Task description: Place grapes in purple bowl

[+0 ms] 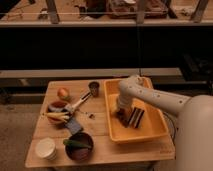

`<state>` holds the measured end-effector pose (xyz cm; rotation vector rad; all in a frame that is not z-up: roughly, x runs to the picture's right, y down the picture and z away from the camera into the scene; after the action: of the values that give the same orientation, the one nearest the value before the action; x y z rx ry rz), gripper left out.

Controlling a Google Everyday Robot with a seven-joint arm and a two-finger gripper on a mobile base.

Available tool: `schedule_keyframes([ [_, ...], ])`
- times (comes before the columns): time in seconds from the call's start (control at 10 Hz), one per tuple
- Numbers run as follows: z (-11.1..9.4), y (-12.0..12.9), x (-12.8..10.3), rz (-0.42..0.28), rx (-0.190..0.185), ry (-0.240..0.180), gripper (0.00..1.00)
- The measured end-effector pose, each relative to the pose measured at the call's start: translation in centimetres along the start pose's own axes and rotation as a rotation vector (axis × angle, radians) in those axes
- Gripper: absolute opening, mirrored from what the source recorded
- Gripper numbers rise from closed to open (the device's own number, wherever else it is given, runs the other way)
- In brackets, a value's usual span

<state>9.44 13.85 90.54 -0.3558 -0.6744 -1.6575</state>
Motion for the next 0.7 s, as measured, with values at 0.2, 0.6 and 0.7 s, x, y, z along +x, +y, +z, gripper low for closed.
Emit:
schedule_keyframes([
  [0.2,-0.11,-0.25,0.01,-0.007,0.001,-0.002,0.43],
  [0.6,-0.53,-0.19,-0.07,-0.002,0.002,-0.003,0.14],
  [0.7,-0.57,-0.20,-0.14,-0.002,0.002,-0.005,0.14],
])
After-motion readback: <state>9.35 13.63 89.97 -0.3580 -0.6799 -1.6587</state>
